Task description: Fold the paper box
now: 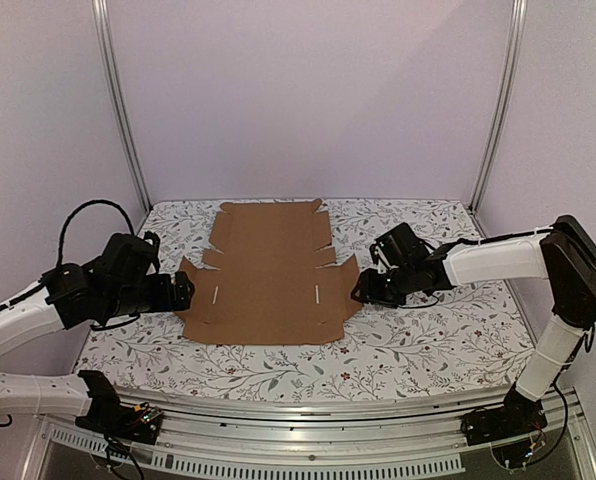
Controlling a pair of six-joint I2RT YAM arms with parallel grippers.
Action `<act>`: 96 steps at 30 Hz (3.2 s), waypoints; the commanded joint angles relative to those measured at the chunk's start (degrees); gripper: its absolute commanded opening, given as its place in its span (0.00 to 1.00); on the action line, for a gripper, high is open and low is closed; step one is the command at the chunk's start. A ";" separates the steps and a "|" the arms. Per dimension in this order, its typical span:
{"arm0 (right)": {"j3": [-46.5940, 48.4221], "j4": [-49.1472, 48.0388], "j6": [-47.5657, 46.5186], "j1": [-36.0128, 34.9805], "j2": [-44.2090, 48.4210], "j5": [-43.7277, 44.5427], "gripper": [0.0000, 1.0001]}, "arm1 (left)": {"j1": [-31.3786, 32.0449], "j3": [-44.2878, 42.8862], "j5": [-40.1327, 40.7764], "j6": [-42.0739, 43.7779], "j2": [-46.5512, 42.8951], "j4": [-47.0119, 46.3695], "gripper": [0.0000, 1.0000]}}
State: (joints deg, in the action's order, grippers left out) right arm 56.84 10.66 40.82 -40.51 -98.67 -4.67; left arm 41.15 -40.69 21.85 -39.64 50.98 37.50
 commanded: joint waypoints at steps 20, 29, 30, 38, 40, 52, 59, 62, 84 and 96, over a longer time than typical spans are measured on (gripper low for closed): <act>2.80 4.23 -6.02 -0.74 2.11 -2.47 0.00 | 0.87 -7.71 -0.28 5.01 -3.48 3.29 1.00; 8.82 18.46 -19.45 -2.29 10.90 2.00 0.00 | 0.87 -18.06 -4.86 12.35 -0.12 3.51 1.00; 9.46 19.73 -20.51 -2.31 11.86 2.17 0.00 | 0.87 -19.23 -5.48 13.65 0.56 3.52 1.00; 19.17 31.12 -32.54 -4.34 15.05 6.32 0.00 | 0.95 -29.49 -10.14 20.62 8.01 2.40 0.99; 21.68 33.20 -35.10 -4.53 15.24 7.48 0.00 | 1.04 -31.99 -12.01 21.98 10.07 2.07 0.99; 34.48 40.29 -57.20 -4.66 17.81 -2.13 0.00 | 1.22 -45.35 -30.70 34.45 15.69 -2.44 1.00; 43.46 44.26 -63.47 -4.66 16.86 -2.83 0.00 | 1.22 -45.84 -33.90 41.90 15.31 -7.95 0.99; 45.73 44.45 -63.00 -4.69 17.39 -5.38 0.00 | 1.22 -44.69 -36.08 42.09 14.47 -9.41 0.99; 56.89 60.75 -51.63 -5.37 18.19 1.70 0.00 | 1.22 -40.29 -48.92 38.05 2.25 -18.23 1.00; 55.43 58.29 -59.54 -5.23 6.22 15.38 0.00 | 1.22 -41.25 -45.24 39.59 6.15 -14.80 1.00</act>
State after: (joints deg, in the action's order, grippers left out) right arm 112.92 72.05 -13.45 -45.60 -90.48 5.02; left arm 41.63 -81.58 -25.15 -1.04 55.59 20.25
